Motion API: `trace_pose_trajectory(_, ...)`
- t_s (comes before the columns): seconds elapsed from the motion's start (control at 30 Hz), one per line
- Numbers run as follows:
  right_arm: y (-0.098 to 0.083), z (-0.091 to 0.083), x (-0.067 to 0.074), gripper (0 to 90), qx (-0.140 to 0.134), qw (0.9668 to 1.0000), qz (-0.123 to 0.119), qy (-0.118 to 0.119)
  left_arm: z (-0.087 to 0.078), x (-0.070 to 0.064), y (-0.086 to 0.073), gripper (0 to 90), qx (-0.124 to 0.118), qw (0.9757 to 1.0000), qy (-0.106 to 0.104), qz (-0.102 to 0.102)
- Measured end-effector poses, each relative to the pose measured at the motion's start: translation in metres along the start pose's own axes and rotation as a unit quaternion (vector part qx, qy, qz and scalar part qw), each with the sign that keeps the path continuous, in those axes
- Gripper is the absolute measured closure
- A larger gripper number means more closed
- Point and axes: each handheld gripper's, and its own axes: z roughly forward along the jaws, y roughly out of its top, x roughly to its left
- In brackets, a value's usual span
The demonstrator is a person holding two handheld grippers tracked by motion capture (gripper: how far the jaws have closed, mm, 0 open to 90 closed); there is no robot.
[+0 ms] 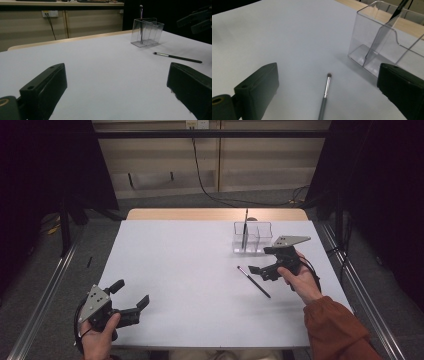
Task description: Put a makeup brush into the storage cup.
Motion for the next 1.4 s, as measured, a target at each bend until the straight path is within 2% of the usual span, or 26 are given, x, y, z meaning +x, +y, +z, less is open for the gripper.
trace_pose_trajectory(0.1,0.005,0.005,-0.002,2.2,0.011,0.9999,0.008,0.008,0.000,0.000,0.000,2.8,0.000,1.0000,0.000,0.001)
trace_pose_trajectory(0.17,0.006,0.007,-0.003,2.2,0.028,0.9995,0.005,0.013,0.000,0.000,0.000,2.8,0.001,1.0000,0.000,0.002)
trace_pose_trajectory(0.37,0.012,0.013,-0.006,2.8,0.065,0.9978,0.007,0.011,0.000,0.000,0.000,2.8,0.001,1.0000,-0.002,0.001)
trace_pose_trajectory(0.63,0.020,0.021,-0.010,11.8,0.113,0.9932,0.017,0.019,0.000,0.000,0.000,2.8,0.002,1.0000,-0.001,0.002)
trace_pose_trajectory(0.83,0.027,0.027,-0.010,13.2,0.152,0.9881,-0.001,0.024,0.001,-0.001,0.000,2.8,0.001,1.0000,-0.003,0.001)
trace_pose_trajectory(1.03,0.037,0.034,-0.009,11.3,0.198,0.9796,-0.012,0.030,0.000,0.000,0.000,2.8,0.001,1.0000,-0.002,-0.001)
trace_pose_trajectory(1.13,0.039,0.038,-0.009,13.6,0.221,0.9746,-0.019,0.031,0.000,0.000,-0.001,2.8,0.002,1.0000,-0.003,0.000)
trace_pose_trajectory(1.27,0.041,0.043,-0.009,28.5,0.248,0.9676,-0.026,0.041,0.000,0.000,-0.001,2.8,0.003,1.0000,-0.002,-0.003)
trace_pose_trajectory(1.37,0.041,0.048,-0.010,31.6,0.272,0.9610,-0.032,0.040,0.000,-0.001,-0.001,2.8,0.003,1.0000,-0.004,-0.003)
trace_pose_trajectory(1.4,0.041,0.050,-0.010,35.5,0.280,0.9587,-0.030,0.041,0.000,-0.001,-0.001,2.8,0.003,1.0000,-0.005,-0.002)
